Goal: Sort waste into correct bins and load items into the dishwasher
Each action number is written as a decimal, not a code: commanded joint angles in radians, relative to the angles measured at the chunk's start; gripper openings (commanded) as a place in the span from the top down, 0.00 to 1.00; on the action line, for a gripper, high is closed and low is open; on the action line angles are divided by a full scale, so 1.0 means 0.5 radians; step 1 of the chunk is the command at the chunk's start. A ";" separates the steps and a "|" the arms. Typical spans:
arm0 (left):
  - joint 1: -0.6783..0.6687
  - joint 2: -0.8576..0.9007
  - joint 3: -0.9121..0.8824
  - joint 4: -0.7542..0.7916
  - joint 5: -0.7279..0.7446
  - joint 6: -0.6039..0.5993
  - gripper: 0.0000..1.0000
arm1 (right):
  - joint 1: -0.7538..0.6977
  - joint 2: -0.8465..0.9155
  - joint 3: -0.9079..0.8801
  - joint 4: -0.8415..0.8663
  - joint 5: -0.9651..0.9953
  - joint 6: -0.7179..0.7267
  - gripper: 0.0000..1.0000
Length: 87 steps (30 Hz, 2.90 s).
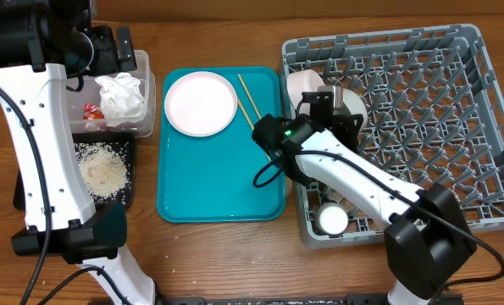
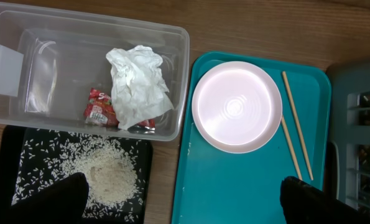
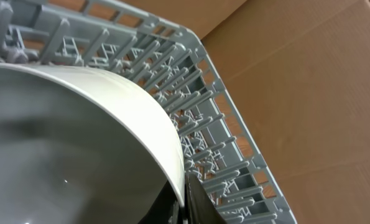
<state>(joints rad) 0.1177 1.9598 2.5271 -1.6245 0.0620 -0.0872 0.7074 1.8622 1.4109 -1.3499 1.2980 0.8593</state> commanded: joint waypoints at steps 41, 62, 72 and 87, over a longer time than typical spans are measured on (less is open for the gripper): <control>-0.013 -0.036 0.043 0.004 -0.022 -0.011 0.00 | -1.138 -0.458 0.774 0.246 -2.720 -1.075 0.25; -0.014 -0.036 0.043 0.004 -0.021 -0.012 0.00 | -1.562 0.031 0.307 0.739 -3.464 -2.168 0.48; -0.014 -0.036 0.043 0.004 -0.021 -0.012 0.00 | -1.600 0.047 0.308 0.753 -3.474 -2.058 0.96; -0.014 -0.036 0.043 0.004 -0.021 -0.012 0.00 | -1.113 -0.745 0.423 0.398 -1.576 -0.776 0.96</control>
<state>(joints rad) 0.1177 1.9598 2.5271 -1.6245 0.0620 -0.0872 0.0143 1.5917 1.5856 -1.1160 0.0944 0.2440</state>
